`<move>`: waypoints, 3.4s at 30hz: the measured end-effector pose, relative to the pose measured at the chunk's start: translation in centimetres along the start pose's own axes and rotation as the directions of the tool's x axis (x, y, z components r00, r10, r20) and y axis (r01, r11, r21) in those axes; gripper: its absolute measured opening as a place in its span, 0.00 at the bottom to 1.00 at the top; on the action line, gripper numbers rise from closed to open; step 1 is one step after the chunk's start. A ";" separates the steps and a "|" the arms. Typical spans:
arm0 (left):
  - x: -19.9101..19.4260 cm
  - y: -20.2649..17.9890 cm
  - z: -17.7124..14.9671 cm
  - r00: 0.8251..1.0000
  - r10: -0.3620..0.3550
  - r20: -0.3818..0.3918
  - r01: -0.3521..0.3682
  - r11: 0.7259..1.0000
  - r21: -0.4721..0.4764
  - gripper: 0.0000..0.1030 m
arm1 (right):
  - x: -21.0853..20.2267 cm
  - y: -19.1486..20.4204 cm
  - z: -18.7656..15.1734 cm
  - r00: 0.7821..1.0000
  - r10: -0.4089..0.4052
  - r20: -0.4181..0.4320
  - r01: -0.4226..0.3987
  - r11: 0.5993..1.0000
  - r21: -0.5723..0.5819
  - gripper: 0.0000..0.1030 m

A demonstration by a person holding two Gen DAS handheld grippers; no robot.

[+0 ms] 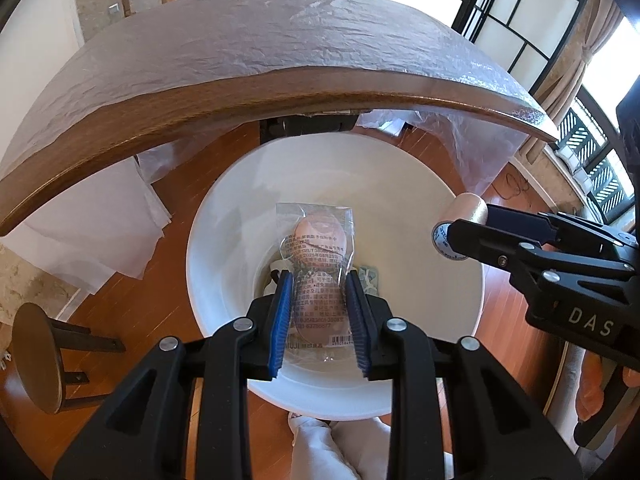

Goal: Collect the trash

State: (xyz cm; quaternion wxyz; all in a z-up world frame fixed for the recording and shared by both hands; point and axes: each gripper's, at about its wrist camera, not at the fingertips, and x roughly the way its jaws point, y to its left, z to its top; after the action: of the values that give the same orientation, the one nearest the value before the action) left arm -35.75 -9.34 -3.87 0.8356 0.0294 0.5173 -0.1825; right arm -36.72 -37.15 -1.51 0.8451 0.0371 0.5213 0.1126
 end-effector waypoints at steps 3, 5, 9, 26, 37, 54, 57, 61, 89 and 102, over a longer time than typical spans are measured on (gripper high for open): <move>-0.1 0.1 0.2 0.999 0.042 0.019 -0.042 0.999 -0.001 0.65 | -0.4 -0.1 0.0 0.999 -0.031 0.030 0.030 0.999 0.016 0.64; -0.2 0.1 0.3 0.999 0.036 0.021 -0.036 0.999 -0.004 0.65 | -0.5 -0.2 -0.1 0.999 -0.030 0.031 0.029 0.999 0.026 0.65; -0.3 0.1 0.3 0.999 0.045 0.022 -0.045 0.999 0.002 0.65 | -0.5 -0.3 -0.1 0.999 -0.039 0.033 0.038 0.999 0.033 0.65; -5.3 -1.5 3.5 0.982 0.087 0.166 -0.084 0.996 -0.028 0.65 | -6.5 -1.1 2.4 0.987 0.004 0.161 -0.004 1.000 -0.001 0.71; -6.4 4.2 14.2 0.931 0.229 0.285 -0.203 0.972 -0.119 0.77 | -5.4 -6.4 14.9 0.960 -0.084 0.266 0.082 0.996 0.021 0.74; 4.8 18.8 27.5 0.940 0.292 0.178 -0.248 0.940 -0.234 0.77 | 7.0 -15.6 29.8 0.939 -0.299 0.170 0.276 0.950 0.145 0.74; 5.8 19.2 27.9 0.942 0.294 0.163 -0.252 0.939 -0.235 0.77 | 8.3 -16.7 30.7 0.940 -0.305 0.152 0.284 0.948 0.147 0.74; 6.6 19.4 28.2 0.941 0.306 0.143 -0.267 0.934 -0.238 0.82 | 9.4 -17.6 31.1 0.941 -0.311 0.134 0.294 0.946 0.133 0.74; 7.2 20.0 28.8 0.944 0.310 0.113 -0.274 0.927 -0.255 0.99 | 9.9 -18.3 30.7 0.939 -0.317 0.132 0.299 0.944 0.139 0.97; 7.2 20.0 28.8 0.944 0.311 0.113 -0.275 0.927 -0.255 0.99 | 9.8 -18.5 30.7 0.939 -0.317 0.132 0.299 0.944 0.139 0.97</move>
State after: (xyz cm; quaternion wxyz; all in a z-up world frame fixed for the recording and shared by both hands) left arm -1.58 0.46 0.36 0.8879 -0.0068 0.4600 0.0057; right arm -2.41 -51.17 0.50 0.8861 0.0128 0.4600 -0.0550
